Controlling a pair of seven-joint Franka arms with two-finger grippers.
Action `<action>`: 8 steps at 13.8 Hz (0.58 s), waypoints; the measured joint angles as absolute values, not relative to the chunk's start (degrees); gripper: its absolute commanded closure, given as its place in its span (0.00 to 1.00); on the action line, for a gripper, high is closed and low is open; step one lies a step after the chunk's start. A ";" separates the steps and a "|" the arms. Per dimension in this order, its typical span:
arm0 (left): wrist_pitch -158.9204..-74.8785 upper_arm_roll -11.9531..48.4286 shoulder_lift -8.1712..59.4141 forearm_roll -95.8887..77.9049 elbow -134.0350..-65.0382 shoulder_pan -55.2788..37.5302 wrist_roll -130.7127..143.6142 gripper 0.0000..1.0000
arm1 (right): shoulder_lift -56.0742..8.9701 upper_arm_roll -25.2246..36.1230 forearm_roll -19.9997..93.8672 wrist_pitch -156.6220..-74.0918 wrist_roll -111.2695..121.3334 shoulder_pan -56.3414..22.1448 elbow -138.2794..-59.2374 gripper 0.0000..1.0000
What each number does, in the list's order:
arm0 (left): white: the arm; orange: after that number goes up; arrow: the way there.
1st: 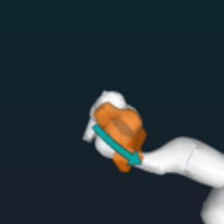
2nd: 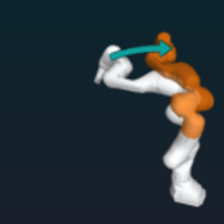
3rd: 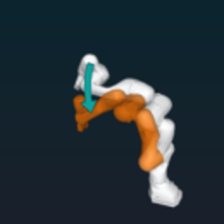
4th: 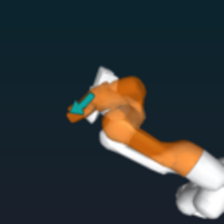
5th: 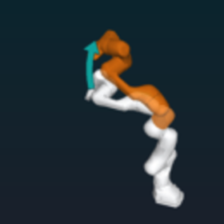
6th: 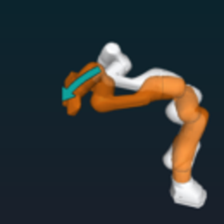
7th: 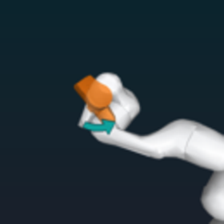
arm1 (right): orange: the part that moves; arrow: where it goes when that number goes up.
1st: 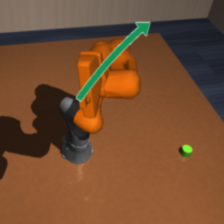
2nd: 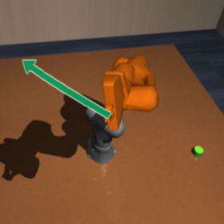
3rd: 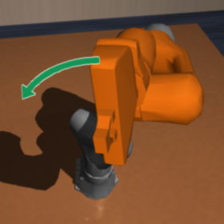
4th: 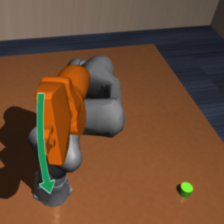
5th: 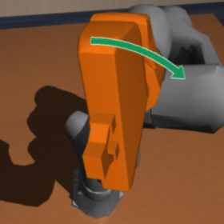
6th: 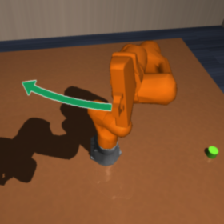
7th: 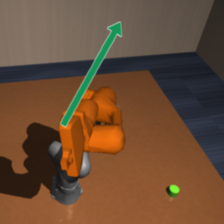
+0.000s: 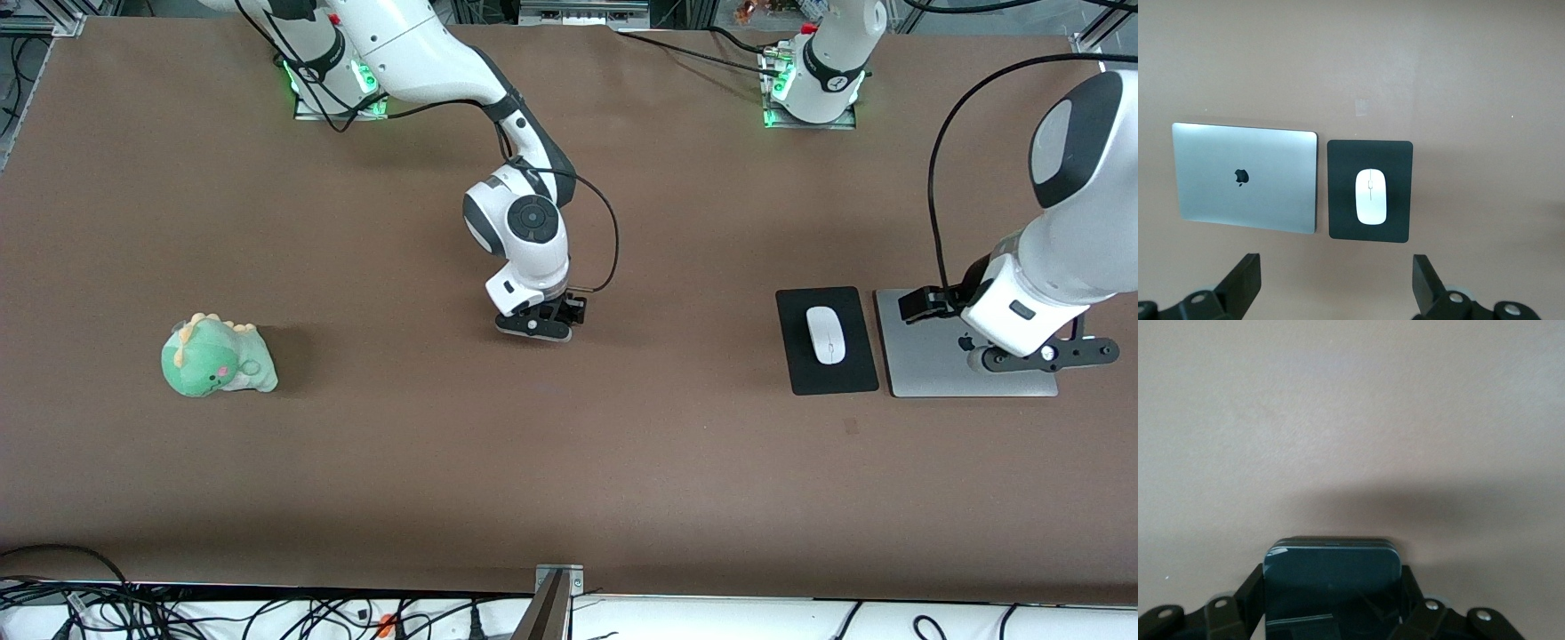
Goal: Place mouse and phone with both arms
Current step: 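Carry the black phone toward the green plush toy with the right gripper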
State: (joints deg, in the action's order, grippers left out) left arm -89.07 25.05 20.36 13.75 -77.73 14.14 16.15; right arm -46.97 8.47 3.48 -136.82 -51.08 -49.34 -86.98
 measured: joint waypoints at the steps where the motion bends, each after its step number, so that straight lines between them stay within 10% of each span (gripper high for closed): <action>1: -89.05 25.05 19.86 13.67 -77.73 14.31 16.15 0.00 | -46.94 8.77 3.49 -132.98 -49.13 -48.50 -84.94 0.88; 8: -88.97 25.05 17.42 12.45 -77.72 16.03 16.07 0.00 | -43.11 9.19 8.78 -112.89 -23.50 -33.52 -74.10 0.88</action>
